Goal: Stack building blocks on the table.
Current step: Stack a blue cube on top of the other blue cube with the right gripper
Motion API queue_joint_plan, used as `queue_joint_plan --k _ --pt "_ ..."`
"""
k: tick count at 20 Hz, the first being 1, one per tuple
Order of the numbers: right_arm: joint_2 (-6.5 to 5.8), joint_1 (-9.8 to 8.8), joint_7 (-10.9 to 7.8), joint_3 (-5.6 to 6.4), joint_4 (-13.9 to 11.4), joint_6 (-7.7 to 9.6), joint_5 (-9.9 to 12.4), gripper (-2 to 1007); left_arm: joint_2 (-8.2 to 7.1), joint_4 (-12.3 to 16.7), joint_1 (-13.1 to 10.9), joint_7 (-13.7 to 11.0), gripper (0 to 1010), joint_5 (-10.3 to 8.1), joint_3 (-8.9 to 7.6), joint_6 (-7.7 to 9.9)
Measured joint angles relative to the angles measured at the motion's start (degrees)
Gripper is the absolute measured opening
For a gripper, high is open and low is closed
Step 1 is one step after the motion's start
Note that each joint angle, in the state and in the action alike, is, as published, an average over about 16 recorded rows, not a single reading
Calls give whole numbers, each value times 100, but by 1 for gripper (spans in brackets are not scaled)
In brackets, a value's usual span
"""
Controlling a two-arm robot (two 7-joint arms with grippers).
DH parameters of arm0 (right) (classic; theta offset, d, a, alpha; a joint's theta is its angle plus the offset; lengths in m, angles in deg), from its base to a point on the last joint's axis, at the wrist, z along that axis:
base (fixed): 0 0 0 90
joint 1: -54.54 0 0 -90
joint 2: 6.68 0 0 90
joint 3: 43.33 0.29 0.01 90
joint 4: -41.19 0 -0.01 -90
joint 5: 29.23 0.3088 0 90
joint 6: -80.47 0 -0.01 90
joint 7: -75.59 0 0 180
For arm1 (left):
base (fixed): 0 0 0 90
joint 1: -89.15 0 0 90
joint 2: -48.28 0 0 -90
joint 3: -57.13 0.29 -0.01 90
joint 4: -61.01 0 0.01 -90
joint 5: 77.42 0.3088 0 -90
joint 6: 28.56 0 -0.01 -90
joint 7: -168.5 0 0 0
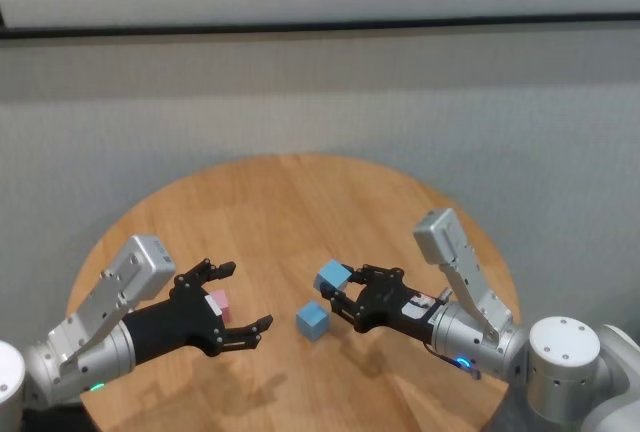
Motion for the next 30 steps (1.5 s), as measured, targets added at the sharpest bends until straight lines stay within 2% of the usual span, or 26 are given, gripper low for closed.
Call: queue_joint_plan --k 8,14,20,30 --pt "-63 167 -106 -275 -2 197 -58 372 0 0 0 0 1000 0 0 0" --pt "-62 266 -70 -419 50 361 -65 371 0 0 0 0 1000 0 0 0" --pt "-45 288 47 -488 53 553 -38 371 0 0 0 0 1000 0 0 0" --pt "-52 246 205 -517 -87 806 -1 371 0 0 0 0 1000 0 0 0"
